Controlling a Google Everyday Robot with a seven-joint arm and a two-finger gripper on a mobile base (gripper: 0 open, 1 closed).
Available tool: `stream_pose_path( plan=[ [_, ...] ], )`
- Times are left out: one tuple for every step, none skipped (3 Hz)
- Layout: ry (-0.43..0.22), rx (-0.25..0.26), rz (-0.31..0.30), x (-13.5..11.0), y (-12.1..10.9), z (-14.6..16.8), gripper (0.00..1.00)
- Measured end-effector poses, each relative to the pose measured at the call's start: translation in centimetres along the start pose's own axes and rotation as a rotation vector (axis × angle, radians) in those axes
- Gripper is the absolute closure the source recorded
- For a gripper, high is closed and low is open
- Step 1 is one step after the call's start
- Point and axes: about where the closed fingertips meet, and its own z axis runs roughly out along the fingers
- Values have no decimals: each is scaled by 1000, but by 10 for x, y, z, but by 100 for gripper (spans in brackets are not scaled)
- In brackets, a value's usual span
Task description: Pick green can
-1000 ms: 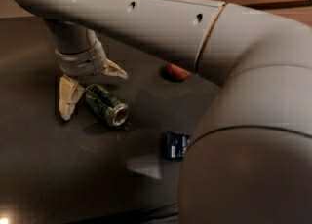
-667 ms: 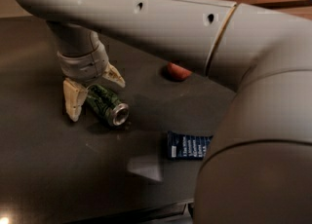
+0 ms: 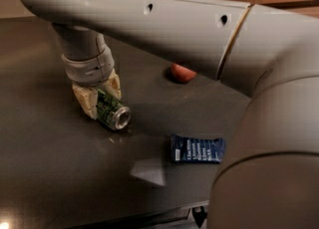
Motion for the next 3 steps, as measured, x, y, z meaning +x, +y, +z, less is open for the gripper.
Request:
stream_pose_path(
  plan=[
    [-21,-9,-27,-4,-2,-13,88],
    [-53,-41,-65,-14,-3,-34,100],
    [-96,-91,-108,-28,-4,-61,100]
  ],
)
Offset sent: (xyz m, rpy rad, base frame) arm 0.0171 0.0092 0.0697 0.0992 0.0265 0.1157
